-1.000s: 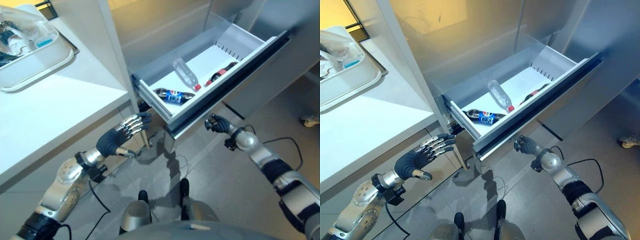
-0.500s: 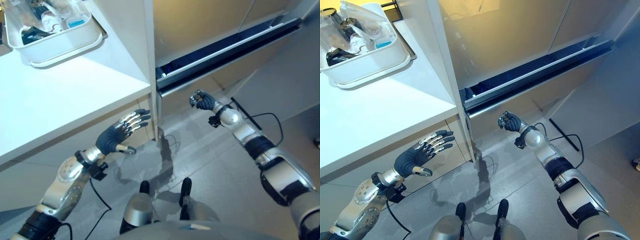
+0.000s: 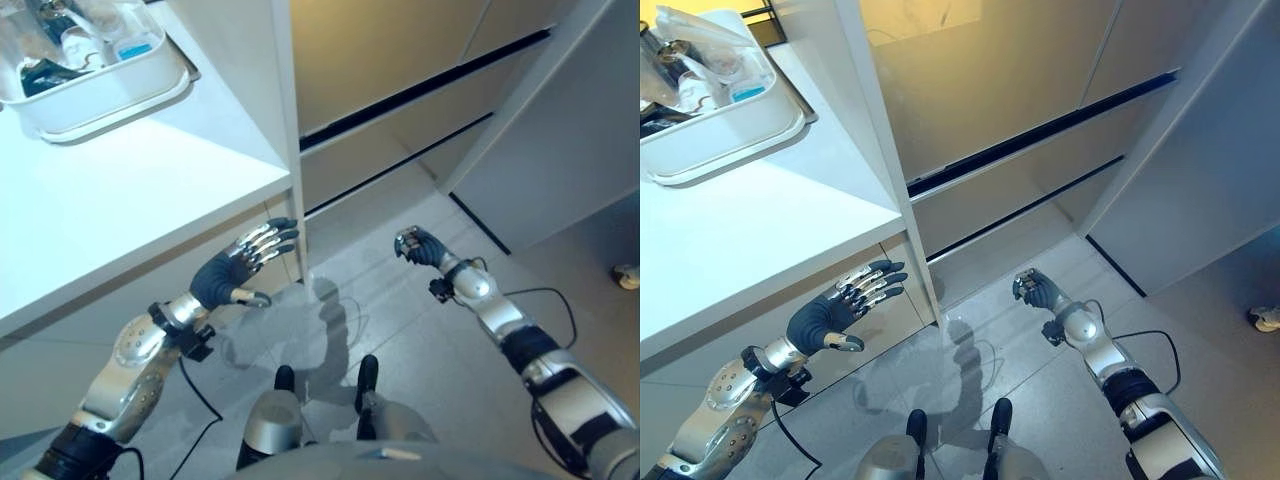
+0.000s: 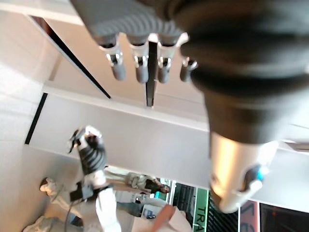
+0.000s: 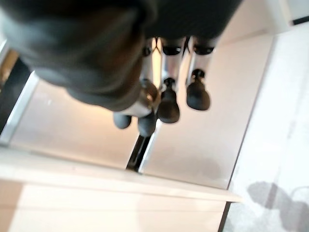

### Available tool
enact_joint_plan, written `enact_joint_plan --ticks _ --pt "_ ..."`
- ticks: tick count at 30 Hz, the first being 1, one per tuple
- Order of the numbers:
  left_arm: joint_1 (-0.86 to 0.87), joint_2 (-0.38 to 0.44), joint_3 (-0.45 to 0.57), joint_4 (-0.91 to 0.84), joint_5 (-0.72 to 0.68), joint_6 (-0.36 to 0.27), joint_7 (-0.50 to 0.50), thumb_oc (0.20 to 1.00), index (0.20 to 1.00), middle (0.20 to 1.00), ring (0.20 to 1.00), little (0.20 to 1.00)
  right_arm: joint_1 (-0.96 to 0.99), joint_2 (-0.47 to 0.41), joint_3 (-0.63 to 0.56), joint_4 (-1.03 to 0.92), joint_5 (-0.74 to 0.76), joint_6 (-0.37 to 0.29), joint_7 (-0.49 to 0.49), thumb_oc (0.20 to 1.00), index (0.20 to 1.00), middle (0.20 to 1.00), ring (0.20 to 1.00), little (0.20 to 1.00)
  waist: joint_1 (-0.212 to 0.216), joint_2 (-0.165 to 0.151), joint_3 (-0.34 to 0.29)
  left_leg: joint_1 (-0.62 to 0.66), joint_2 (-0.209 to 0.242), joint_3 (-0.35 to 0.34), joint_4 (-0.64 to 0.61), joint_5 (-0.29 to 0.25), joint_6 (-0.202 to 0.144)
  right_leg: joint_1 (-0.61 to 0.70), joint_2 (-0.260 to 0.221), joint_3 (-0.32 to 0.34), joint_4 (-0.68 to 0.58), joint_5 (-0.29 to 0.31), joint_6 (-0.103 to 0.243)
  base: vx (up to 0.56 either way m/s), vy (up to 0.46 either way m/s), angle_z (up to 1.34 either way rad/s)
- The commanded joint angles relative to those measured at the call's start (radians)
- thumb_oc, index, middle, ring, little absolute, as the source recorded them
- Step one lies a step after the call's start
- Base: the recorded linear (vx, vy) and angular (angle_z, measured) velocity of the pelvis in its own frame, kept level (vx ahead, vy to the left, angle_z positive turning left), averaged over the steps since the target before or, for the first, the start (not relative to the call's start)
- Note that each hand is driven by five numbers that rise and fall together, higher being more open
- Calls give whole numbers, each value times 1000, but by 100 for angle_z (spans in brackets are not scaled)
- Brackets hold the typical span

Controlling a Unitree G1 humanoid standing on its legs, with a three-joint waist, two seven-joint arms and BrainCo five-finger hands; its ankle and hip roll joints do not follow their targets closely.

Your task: Take the drinks into the refrigerator

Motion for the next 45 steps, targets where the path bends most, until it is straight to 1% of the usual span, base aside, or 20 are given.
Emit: enact_joint_plan --ticks 1,6,7,8,9,10,14,18,23,27,28,29,30,35,36,37,39,40,42,45 --pt "28 -38 24 -49 20 -71 11 1000 1000 1000 1000 1000 11 -29 -61 -98 86 -90 -32 200 200 200 200 200 -12 16 -45 -17 -14 -66 36 -67 51 -47 -19 -2 204 -143 74 0 0 0" --pt "33 -57 32 -33 34 -82 19 1000 1000 1000 1000 1000 100 -24 -114 -161 100 -113 -39 200 200 200 200 200 -32 15 -47 -14 -15 -61 32 -68 51 -47 -19 1 201 -142 77 -4 7 -8" --pt "37 -64 35 -26 40 -83 21 1000 1000 1000 1000 1000 142 -22 -130 -184 97 -118 -37 228 228 228 228 228 -40 14 -49 -12 -15 -59 31 -68 51 -45 -18 4 200 -142 78 0 0 0" --pt "42 -68 38 -20 41 -83 19 1000 1000 1000 1000 1000 173 -19 -144 -201 102 -122 -34 520 520 520 520 520 -47 12 -51 -10 -15 -57 30 -68 51 -44 -19 6 198 -141 79 0 0 0" --pt "44 -71 41 -14 43 -84 18 1000 1000 1000 1000 1000 193 -17 -149 -211 107 -123 -27 693 693 693 693 693 -51 11 -52 -9 -15 -55 29 -69 51 -43 -18 7 198 -140 79 0 0 0" --pt "44 -71 40 -14 43 -84 18 1000 1000 1000 1000 1000 195 -18 -150 -213 107 -123 -26 1000 1000 1000 1000 1000 -50 11 -52 -9 -15 -55 29 -69 51 -43 -18 7 198 -140 79 -6 5 -6" --pt "62 -71 61 19 77 -98 20 1000 1000 1000 1000 1000 304 -26 -174 -260 118 -132 10 1000 1000 1000 1000 1000 -75 7 -64 -2 -16 -46 21 -69 50 -38 -18 15 194 -139 83 8 12 -6" --pt "71 -90 53 142 130 -107 43 1000 1000 1000 1000 1000 363 -21 -178 -261 112 -135 25 1000 1000 1000 1000 1000 -89 6 -78 8 -18 -40 7 -65 50 -33 -17 19 189 -136 85 9 9 -11" --pt "60 -143 19 430 314 -130 127 1000 1000 1000 1000 1000 395 -14 -141 -146 85 -124 39 1000 1000 1000 1000 1000 -101 10 -93 18 -20 -36 -13 -57 50 -26 -18 17 180 -132 88 1 3 -1" --pt "34 -239 22 694 436 -118 203 1000 1000 1000 1000 1000 414 25 -119 10 79 -104 44 1000 1000 1000 1000 1000 -107 9 -108 22 -24 -36 -24 -52 52 -18 -17 14 172 -130 89 0 0 0" --pt "31 -241 21 698 438 -120 205 1000 1000 1000 1000 1000 412 25 -119 12 79 -105 43 1000 1000 1000 1000 1000 -108 10 -107 22 -24 -37 -25 -52 52 -17 -17 13 171 -130 89 0 0 0" --pt "23 -263 28 765 472 -114 224 1000 1000 1000 1000 1000 417 34 -108 64 70 -96 45 1000 1000 1000 1000 1000 -108 10 -112 23 -25 -37 -27 -51 52 -15 -17 12 170 -130 89 0 0 0" --pt "7 -289 33 841 550 -117 272 1000 1000 1000 1000 1000 419 52 -106 135 60 -86 35 1000 1000 1000 1000 1000 -110 10 -120 25 -27 -40 -33 -48 52 -8 -18 9 165 -130 89 0 0 0" --pt "-51 -374 82 1148 670 -61 355 1000 1000 1000 1000 1000 405 116 -102 379 47 -42 25 1000 1000 1000 1000 1000 -117 10 -140 29 -30 -47 -46 -43 52 0 -19 3 154 -132 85 0 0 0" --pt "-54 -375 83 1151 671 -63 356 1000 1000 1000 1000 1000 403 116 -102 381 47 -43 24 1000 1000 1000 1000 1000 -118 10 -139 29 -30 -47 -46 -43 52 0 -19 3 154 -132 85 17 14 5" --pt "-79 -404 114 1289 722 -21 400 1000 1000 1000 1000 1000 390 150 -109 471 60 -20 22 1000 1000 1000 1000 1000 -119 10 -148 29 -31 -51 -48 -42 53 2 -19 3 153 -133 82 30 13 9" --pt "-108 -432 133 1408 787 19 446 1000 1000 1000 1000 1000 374 188 -129 573 63 7 5 1000 1000 1000 1000 1000 -122 11 -158 32 -33 -56 -52 -43 54 7 -20 -2 151 -135 79 50 16 10" --pt "-118 -448 138 1440 796 38 459 1000 1000 1000 1000 1000 363 209 -146 631 78 26 -1 1000 1000 1000 1000 1000 -122 12 -165 34 -34 -59 -54 -44 54 12 -20 -5 149 -137 77 40 10 9" --pt "-135 -469 137 1464 777 53 455 1000 1000 1000 1000 1000 337 230 -146 659 95 42 -4 1000 1000 1000 1000 1000 -119 15 -173 38 -35 -64 -57 -45 56 18 -22 -9 148 -139 76 58 12 16" --pt "-136 -494 118 1462 772 45 447 1000 1000 1000 1000 1000 334 255 -129 646 129 42 15 1000 1000 1000 1000 1000 -117 18 -185 42 -37 -72 -60 -43 56 29 -26 -14 144 -142 74 46 12 10"
